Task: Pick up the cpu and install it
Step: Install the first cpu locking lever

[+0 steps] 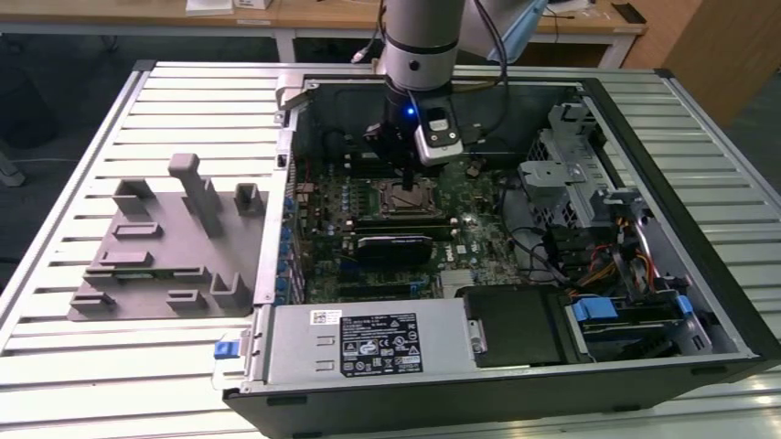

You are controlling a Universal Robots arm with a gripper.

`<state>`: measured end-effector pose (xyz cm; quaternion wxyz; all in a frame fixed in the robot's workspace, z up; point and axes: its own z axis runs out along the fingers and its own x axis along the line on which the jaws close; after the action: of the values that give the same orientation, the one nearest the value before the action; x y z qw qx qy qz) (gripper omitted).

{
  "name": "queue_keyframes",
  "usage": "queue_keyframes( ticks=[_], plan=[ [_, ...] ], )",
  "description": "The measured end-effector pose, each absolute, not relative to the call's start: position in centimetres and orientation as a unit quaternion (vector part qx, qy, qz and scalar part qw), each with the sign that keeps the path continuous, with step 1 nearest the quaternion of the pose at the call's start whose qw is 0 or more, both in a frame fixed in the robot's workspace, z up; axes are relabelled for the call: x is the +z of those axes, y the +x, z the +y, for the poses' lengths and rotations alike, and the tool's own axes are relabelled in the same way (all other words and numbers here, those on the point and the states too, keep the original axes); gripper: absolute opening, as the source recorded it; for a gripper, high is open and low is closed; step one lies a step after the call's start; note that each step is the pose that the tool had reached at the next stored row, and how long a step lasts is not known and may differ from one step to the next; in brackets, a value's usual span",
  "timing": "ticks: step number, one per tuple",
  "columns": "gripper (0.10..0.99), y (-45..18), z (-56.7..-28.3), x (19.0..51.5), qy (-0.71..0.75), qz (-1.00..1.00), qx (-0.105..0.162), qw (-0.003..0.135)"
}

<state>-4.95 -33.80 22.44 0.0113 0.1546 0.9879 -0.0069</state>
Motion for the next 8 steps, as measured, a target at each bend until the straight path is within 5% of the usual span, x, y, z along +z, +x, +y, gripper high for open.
queue_keyframes(
  ticks=[8],
  plan=[
    [0.106,-5.0,-34.0,23.7,0.154,0.988,-0.002,0.011]
  ],
)
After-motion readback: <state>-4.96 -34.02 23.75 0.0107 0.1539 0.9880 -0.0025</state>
